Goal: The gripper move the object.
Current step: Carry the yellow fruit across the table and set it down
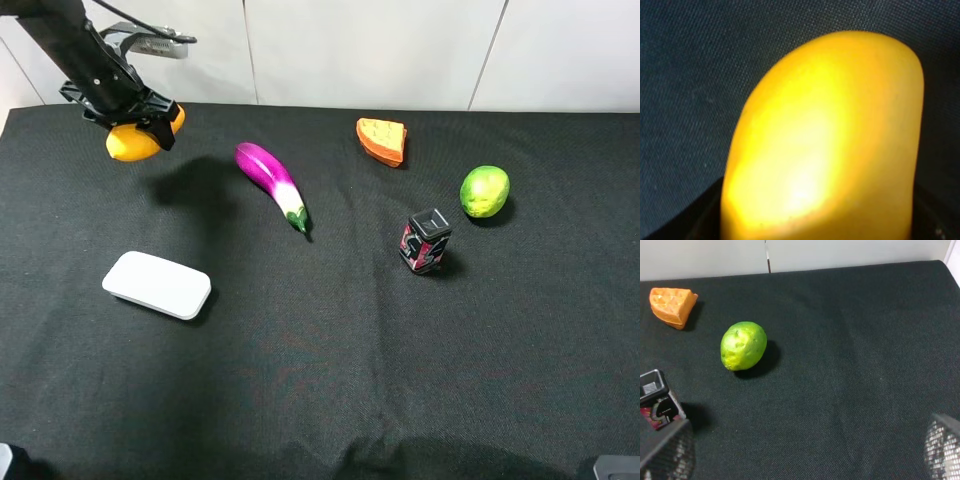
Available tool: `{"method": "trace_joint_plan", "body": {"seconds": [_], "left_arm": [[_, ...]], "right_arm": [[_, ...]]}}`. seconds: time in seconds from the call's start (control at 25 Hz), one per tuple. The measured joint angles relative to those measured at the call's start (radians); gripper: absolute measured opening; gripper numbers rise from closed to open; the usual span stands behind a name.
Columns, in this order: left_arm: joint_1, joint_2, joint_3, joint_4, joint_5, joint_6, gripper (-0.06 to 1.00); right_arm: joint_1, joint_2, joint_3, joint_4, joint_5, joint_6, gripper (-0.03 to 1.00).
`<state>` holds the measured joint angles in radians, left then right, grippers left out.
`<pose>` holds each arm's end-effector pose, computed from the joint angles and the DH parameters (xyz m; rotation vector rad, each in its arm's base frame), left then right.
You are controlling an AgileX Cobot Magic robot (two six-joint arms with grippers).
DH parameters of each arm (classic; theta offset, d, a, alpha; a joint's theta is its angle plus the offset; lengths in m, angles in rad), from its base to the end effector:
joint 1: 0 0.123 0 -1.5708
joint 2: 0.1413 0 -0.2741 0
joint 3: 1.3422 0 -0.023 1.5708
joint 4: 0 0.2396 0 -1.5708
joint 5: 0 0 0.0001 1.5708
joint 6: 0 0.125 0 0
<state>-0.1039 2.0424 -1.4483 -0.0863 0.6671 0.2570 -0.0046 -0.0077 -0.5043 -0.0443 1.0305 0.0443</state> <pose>0.4237 -0.0509 0.1359 0.4147 2.7091 -0.0495 0.0266 -0.0049 0.2614 0.0505 2.0007 -0.0272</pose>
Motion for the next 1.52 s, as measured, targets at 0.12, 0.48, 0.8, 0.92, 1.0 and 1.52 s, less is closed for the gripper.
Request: {"method": "trace_joint_plan", "body": {"seconds": [0.12,0.48,0.8,0.92,1.0,1.52], "left_arm": [[0.0,-0.012,-0.002,-0.001,0.038,-0.035,0.61],[-0.037,-0.081,-0.016,0.009,0.11,-0.095,0.61],[-0.129,-0.101,-0.02,0.086,0.132,-0.212,0.61],[-0.174,-0.111,-0.02,0.095,0.133,-0.257,0.61],[-0.204,-0.112,-0.02,0.098,0.133,-0.283,0.61],[-0.381,-0.112,-0.02,0.101,0.124,-0.423,0.61]], "right_arm": [[0.0,0.0,0.0,0.0,0.0,0.0,0.69],[0.0,0.0,0.0,0.0,0.0,0.0,0.69],[0.0,0.0,0.0,0.0,0.0,0.0,0.69],[0.0,0.0,0.0,0.0,0.0,0.0,0.69],[0.0,0.0,0.0,0.0,0.0,0.0,0.69],[0.0,0.0,0.0,0.0,0.0,0.0,0.69]]}}
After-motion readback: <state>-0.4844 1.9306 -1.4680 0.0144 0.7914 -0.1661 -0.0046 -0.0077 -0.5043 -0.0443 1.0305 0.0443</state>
